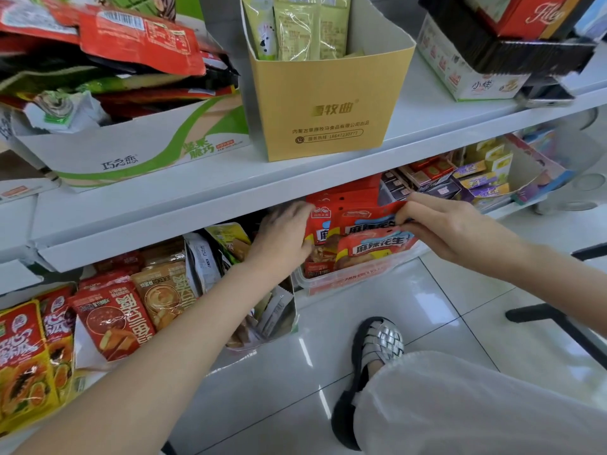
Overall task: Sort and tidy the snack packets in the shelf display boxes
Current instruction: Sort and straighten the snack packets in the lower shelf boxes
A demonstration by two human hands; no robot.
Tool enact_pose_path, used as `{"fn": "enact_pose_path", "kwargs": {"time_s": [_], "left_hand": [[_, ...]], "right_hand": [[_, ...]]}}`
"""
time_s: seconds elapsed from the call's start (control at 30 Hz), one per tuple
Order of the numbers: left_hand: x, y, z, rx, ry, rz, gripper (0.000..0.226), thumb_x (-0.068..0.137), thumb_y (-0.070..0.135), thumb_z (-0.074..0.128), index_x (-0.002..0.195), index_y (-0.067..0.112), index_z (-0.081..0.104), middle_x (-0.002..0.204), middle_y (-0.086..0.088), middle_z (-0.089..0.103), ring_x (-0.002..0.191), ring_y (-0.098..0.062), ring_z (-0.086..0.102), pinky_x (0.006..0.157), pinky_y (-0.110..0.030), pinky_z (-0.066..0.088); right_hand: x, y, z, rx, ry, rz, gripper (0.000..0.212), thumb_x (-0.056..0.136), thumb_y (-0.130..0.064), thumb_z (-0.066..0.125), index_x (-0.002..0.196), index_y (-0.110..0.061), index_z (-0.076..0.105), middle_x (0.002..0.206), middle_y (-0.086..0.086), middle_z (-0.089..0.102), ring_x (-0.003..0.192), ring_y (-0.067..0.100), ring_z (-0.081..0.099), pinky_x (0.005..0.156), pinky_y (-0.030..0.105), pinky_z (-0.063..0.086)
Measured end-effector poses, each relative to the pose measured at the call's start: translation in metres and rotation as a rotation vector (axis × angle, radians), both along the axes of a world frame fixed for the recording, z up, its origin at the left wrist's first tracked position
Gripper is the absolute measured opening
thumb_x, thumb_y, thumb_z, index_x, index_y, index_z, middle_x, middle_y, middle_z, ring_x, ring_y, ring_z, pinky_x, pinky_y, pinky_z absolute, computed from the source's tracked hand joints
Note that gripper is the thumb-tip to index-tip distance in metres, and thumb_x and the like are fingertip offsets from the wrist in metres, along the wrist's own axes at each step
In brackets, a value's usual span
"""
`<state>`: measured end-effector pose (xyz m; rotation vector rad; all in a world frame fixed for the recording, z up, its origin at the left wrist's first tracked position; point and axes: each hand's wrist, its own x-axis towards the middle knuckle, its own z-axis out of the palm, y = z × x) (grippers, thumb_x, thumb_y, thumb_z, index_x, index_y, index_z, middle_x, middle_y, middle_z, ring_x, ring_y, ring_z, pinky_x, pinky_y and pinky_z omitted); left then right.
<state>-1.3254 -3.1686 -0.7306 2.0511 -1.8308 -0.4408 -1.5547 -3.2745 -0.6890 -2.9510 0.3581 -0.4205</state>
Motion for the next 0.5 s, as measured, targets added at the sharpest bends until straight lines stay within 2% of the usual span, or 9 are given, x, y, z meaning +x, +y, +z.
{"fn": "enact_pose_path", "kwargs": {"time_s": [0.07, 0.13, 0.23, 0.33, 0.4, 0.5], "left_hand": [[-0.001, -0.006, 0.002, -0.022, 0.078, 0.113, 0.054, 0.089, 0.015, 0.055, 0.138, 0.013, 0.032, 0.135, -0.008, 0.045, 0.121, -0.023, 0.047, 0.103, -0.034, 0.035], [-0.003, -0.013, 0.003, 0.023, 0.239, 0.154, 0.051, 0.088, 0.013, 0.057, 0.135, 0.015, 0.037, 0.129, -0.007, 0.052, 0.107, -0.020, 0.058, 0.100, -0.037, 0.041], [-0.001, -0.013, 0.007, 0.090, 0.473, 0.123, 0.037, 0.087, 0.008, 0.058, 0.123, 0.015, 0.050, 0.114, -0.005, 0.058, 0.089, -0.013, 0.061, 0.086, -0.030, 0.050], [-0.006, -0.007, 0.011, 0.096, 0.664, 0.058, 0.030, 0.086, 0.003, 0.059, 0.113, 0.014, 0.056, 0.103, -0.001, 0.058, 0.089, -0.016, 0.064, 0.086, -0.029, 0.052], [-0.013, -0.004, 0.013, 0.091, 0.737, 0.036, 0.032, 0.086, 0.003, 0.059, 0.116, 0.013, 0.055, 0.103, -0.001, 0.058, 0.092, -0.017, 0.065, 0.084, -0.024, 0.052], [-0.016, -0.002, 0.012, 0.087, 0.761, 0.008, 0.040, 0.088, 0.000, 0.055, 0.124, 0.015, 0.048, 0.110, -0.002, 0.055, 0.094, -0.013, 0.064, 0.080, -0.015, 0.050]], "right_hand": [[-0.007, 0.004, 0.001, -0.079, 0.002, 0.032, 0.015, 0.095, -0.017, 0.037, 0.097, -0.008, 0.049, 0.088, 0.006, 0.052, 0.057, 0.022, 0.050, 0.049, 0.033, 0.047], [-0.015, 0.004, -0.002, -0.147, 0.022, 0.038, 0.010, 0.092, -0.008, 0.041, 0.097, -0.007, 0.050, 0.088, 0.010, 0.055, 0.055, 0.026, 0.049, 0.045, 0.036, 0.047], [-0.027, -0.001, -0.009, -0.218, 0.086, 0.040, 0.016, 0.084, 0.002, 0.049, 0.096, -0.008, 0.050, 0.089, 0.009, 0.057, 0.060, 0.027, 0.052, 0.047, 0.035, 0.048], [-0.030, -0.003, -0.018, -0.235, 0.104, 0.062, 0.017, 0.083, 0.001, 0.049, 0.095, -0.011, 0.050, 0.086, 0.006, 0.057, 0.069, 0.026, 0.053, 0.060, 0.032, 0.046], [-0.024, -0.001, -0.026, -0.240, 0.110, 0.084, 0.014, 0.085, -0.003, 0.046, 0.095, -0.012, 0.049, 0.087, 0.005, 0.059, 0.074, 0.022, 0.048, 0.064, 0.029, 0.043], [-0.014, -0.002, -0.029, -0.215, 0.127, 0.065, 0.027, 0.080, 0.002, 0.062, 0.093, -0.015, 0.045, 0.086, 0.004, 0.059, 0.078, 0.018, 0.041, 0.062, 0.032, 0.046]]}}
